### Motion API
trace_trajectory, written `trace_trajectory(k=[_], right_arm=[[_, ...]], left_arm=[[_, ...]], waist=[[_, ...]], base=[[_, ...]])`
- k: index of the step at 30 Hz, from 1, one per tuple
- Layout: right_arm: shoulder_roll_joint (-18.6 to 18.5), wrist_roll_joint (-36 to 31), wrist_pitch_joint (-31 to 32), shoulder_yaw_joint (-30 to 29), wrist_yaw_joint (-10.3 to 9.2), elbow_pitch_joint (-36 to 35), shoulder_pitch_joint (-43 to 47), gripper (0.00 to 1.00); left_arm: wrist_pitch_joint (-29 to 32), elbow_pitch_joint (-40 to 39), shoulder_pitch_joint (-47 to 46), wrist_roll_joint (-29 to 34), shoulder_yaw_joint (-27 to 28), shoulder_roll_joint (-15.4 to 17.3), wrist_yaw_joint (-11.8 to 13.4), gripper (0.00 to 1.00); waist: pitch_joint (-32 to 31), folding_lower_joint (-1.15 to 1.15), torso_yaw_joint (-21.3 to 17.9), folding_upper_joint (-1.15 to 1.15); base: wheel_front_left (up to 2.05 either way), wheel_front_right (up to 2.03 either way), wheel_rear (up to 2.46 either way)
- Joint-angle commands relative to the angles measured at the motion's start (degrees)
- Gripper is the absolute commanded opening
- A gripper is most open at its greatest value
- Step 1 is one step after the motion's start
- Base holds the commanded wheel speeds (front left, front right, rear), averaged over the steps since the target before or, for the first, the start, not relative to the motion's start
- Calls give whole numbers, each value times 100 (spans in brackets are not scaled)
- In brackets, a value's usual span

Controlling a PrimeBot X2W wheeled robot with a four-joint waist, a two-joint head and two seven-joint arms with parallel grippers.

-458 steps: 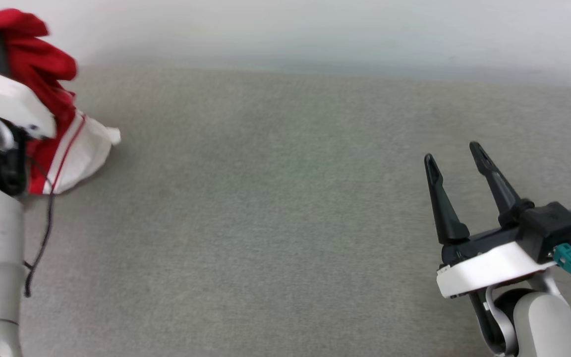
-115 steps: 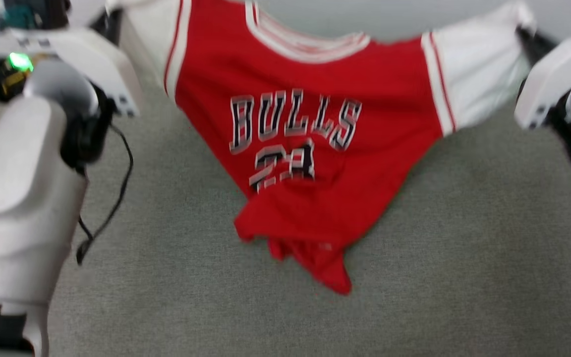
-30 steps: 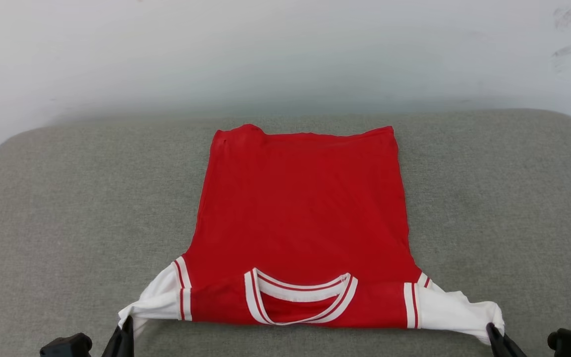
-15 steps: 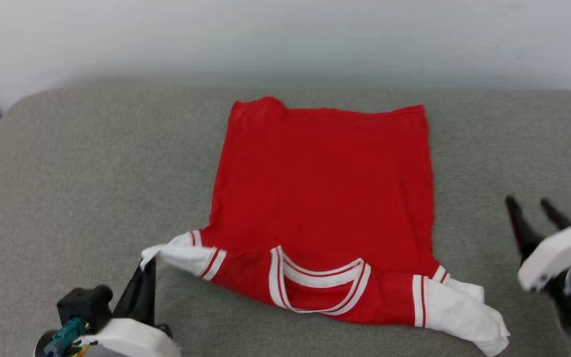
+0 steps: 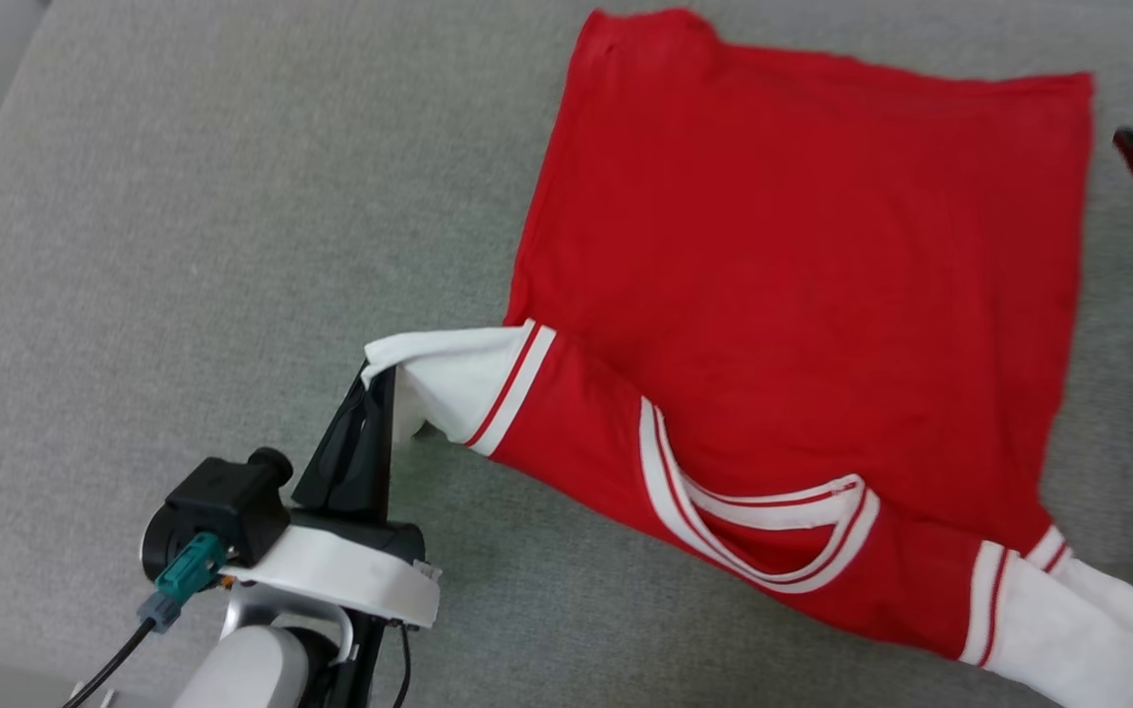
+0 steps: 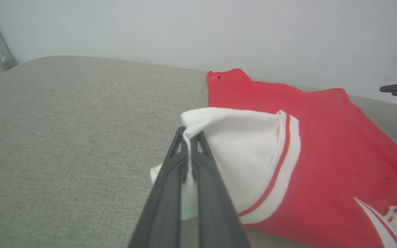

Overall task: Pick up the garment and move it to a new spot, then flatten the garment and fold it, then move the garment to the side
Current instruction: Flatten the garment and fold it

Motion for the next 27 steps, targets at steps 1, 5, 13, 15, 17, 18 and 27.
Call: trace_trajectory(k=[1,5,13,15,17,18,27], right_arm=[[-47,-2,135,13,-1,105,-295,100],[-148,-126,482,-41,-1,393,-815,100],[-33,-242,869,-217,-1,1109,-946,100],[43,-372,1192,-409,-4,1538,-805,0],[44,-398,1215,-445,-4,1580,-815,0],[39,-429,1142,-469,-4,1562,-843,0],[-272,-647,900,-206,-3,1207,-834,0]], left_arm=[[-54,19,-155,51,-15,-32,-49,0],[-126,37,-399,50,-102,-140,-157,0],[-224,298,-655,38,-200,-227,-318,0],[-252,464,-702,42,-253,-272,-345,0],[-261,496,-706,36,-256,-277,-354,0],[-269,524,-702,31,-258,-277,-356,0],[-234,781,-323,-61,-221,-158,-267,0]], waist=[[494,-1,401,0],[833,-1,579,0],[1104,-1,723,0],[998,-1,724,0],[953,-1,716,0],[901,-1,703,0],[-91,-1,282,0]], base=[[0,0,0],[0,0,0],[0,0,0],[0,0,0],[0,0,0],[0,0,0],[0,0,0]])
